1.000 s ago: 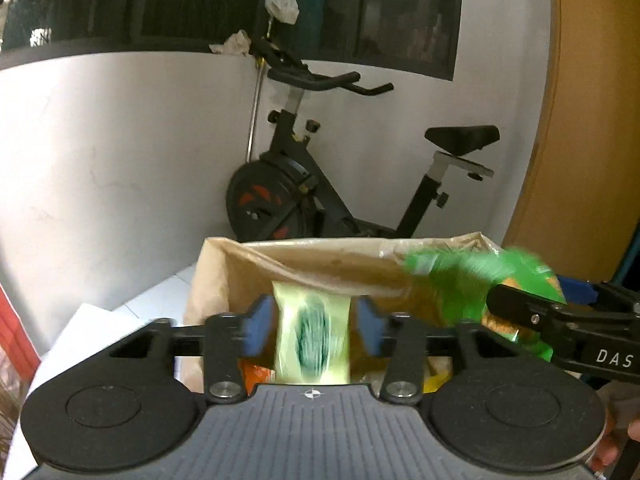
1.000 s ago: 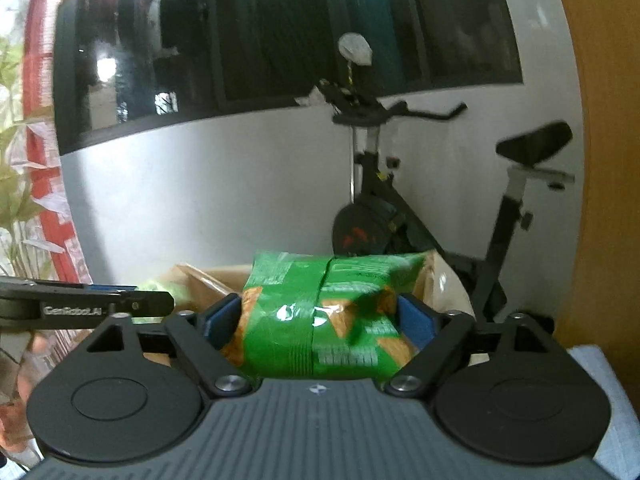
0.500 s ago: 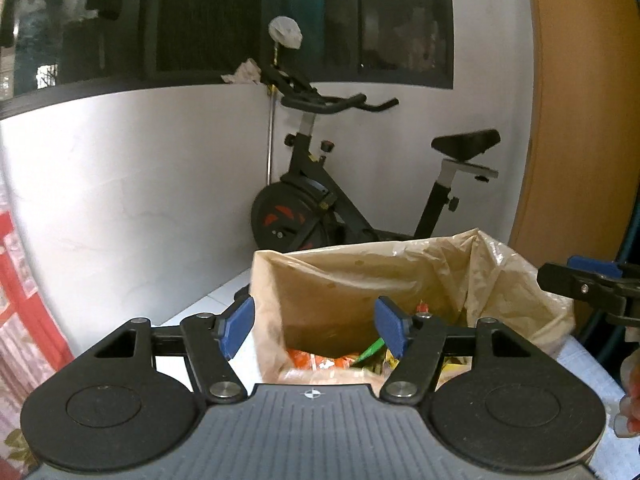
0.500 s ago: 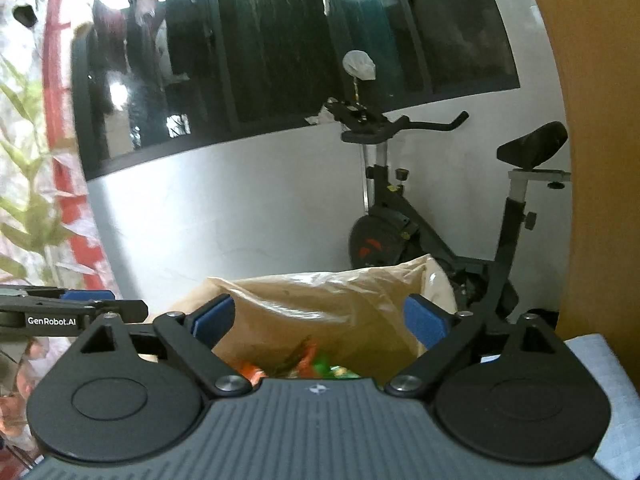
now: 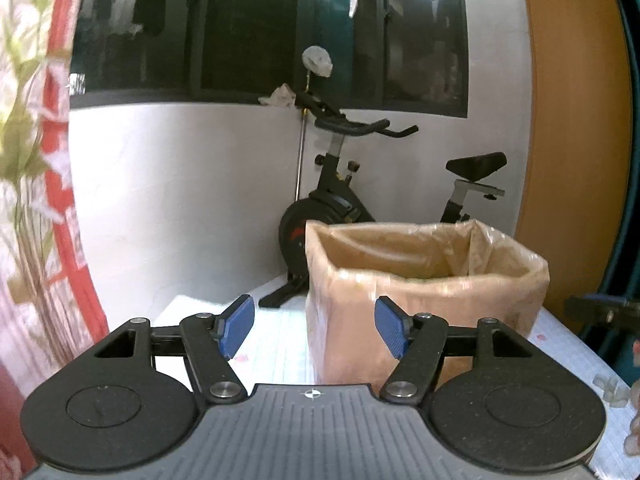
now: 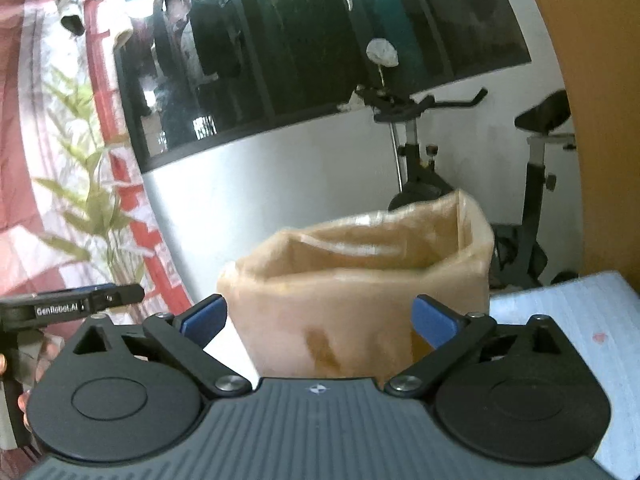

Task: Organize snacks
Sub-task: 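Lift both open tools away from the box, then grasp the pale green barcode bag with the right tool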

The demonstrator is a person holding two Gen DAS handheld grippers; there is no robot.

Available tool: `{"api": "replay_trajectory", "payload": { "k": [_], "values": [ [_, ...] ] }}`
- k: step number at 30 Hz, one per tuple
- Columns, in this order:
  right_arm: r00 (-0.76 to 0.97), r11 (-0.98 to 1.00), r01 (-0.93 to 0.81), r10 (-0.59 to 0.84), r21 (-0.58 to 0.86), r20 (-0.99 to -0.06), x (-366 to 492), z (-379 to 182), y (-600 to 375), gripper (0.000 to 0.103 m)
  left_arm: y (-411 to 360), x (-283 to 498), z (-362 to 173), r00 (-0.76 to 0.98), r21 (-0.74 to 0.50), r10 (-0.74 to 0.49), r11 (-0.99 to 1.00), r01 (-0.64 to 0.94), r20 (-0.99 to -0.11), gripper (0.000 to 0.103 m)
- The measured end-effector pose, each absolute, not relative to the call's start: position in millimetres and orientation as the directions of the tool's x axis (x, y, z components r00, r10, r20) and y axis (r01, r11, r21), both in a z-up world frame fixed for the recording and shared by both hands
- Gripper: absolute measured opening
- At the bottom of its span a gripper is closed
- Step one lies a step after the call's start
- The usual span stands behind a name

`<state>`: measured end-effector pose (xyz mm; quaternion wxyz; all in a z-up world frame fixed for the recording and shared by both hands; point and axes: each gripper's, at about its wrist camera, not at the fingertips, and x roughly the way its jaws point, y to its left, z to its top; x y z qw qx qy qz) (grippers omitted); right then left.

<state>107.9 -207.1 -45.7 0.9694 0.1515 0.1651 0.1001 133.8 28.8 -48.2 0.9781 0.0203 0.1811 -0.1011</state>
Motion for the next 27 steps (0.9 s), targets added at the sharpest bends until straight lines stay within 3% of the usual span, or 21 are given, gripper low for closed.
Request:
{"api": "replay_trajectory", "payload": {
  "k": [5, 12, 27],
  "values": [
    [0.906, 0.957, -0.080, 0.186, 0.278, -0.379, 83, -79, -195, 0.101, 30, 119, -77, 0.884, -0.052, -0.213, 0.976, 0.210, -0.416, 0.069],
    [0.839, 0.949, 0.004, 0.168, 0.314, -0.517, 53, -129, -199, 0.102, 26, 102, -114, 0.864, -0.073, -0.212, 0.977, 0.201, -0.457, 0.068],
    [0.734, 0.904, 0.060, 0.248, 0.424, -0.632, 53, -167, -203, 0.103, 22, 84, -160, 0.822, -0.076, -0.196, 0.980, 0.184, -0.535, 0.068]
  ]
}}
